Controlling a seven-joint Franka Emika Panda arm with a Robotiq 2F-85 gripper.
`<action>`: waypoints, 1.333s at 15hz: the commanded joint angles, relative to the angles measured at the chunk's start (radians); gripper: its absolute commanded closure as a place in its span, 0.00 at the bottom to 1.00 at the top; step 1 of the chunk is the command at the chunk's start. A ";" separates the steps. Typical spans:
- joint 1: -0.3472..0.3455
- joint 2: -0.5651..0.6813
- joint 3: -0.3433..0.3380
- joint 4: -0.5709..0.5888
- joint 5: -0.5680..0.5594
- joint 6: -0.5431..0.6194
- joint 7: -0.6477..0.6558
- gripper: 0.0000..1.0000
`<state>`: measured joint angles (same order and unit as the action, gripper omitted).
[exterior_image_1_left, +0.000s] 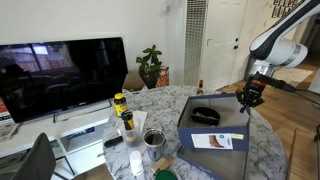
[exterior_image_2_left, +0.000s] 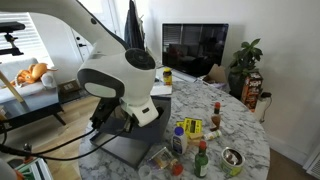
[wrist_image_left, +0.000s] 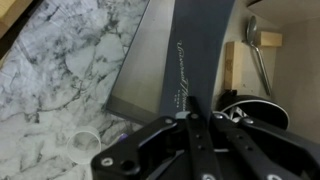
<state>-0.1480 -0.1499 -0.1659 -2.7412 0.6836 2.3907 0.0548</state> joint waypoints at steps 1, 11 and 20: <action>-0.010 -0.054 0.003 -0.013 -0.039 -0.061 0.092 0.99; -0.015 -0.100 0.013 -0.014 -0.147 -0.175 0.288 0.99; -0.029 -0.158 0.015 -0.011 -0.152 -0.246 0.412 0.99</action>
<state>-0.1524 -0.2500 -0.1579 -2.7411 0.5529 2.1916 0.4115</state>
